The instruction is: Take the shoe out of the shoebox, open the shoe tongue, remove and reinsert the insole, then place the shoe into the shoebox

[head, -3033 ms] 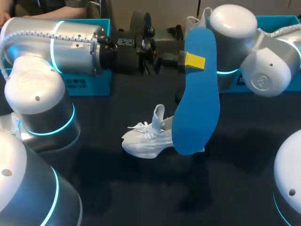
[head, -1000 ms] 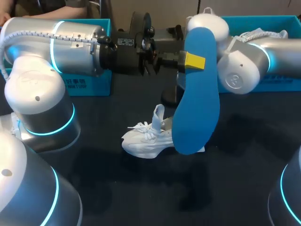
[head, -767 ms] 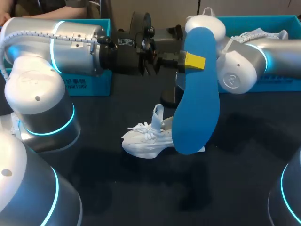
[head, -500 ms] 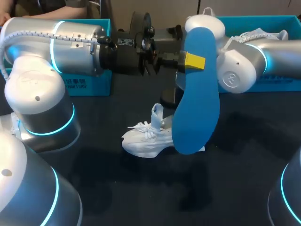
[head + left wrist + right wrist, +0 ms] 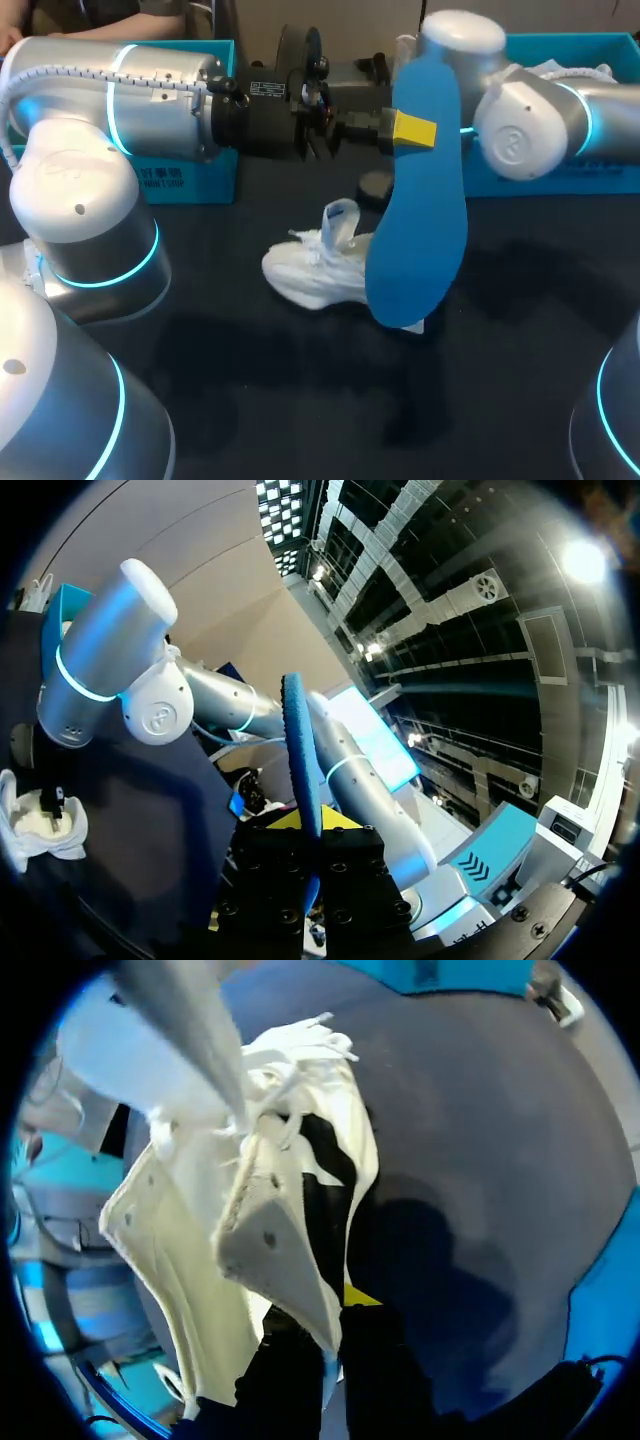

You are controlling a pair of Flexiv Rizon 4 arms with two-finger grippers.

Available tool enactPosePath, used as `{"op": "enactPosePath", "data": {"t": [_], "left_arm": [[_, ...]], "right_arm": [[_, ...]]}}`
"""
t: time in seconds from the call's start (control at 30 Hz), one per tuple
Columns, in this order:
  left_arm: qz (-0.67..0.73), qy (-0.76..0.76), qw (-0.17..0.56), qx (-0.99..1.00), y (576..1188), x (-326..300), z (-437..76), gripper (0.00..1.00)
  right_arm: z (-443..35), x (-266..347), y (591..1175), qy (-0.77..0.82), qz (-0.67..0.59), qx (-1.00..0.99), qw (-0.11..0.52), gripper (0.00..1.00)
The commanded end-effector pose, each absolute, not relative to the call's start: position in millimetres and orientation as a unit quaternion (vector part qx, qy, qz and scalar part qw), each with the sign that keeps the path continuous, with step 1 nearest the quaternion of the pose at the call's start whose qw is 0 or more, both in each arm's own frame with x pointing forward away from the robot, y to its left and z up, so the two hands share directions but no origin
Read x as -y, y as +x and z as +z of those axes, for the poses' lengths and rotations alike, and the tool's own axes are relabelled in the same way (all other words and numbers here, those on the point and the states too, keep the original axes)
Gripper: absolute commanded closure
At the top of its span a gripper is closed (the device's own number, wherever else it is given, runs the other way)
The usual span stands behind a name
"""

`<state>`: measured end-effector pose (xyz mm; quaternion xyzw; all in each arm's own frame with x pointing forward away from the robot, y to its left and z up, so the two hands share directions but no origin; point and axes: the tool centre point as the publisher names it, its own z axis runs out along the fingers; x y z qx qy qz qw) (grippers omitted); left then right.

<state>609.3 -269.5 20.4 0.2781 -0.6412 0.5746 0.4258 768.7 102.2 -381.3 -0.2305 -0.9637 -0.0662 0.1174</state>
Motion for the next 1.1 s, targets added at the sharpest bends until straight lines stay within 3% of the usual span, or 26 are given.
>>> {"op": "enactPosePath", "data": {"t": [0.03,0.23,0.53,1.1], "left_arm": [[0.575,0.279,0.425,0.641,609,270,20,1.00],[0.575,0.279,0.425,0.641,609,270,20,1.00],[0.575,0.279,0.425,0.641,609,270,20,1.00],[0.575,0.279,0.425,0.641,609,270,20,1.00]], "right_arm": [[-376,-89,758,-0.341,-0.124,0.928,0.088,1.00],[-374,-88,755,-0.467,-0.141,0.872,0.046,1.00],[-368,-102,755,-0.602,-0.118,0.788,0.052,1.00],[-369,-106,757,-0.591,-0.139,0.793,0.053,1.00]]}}
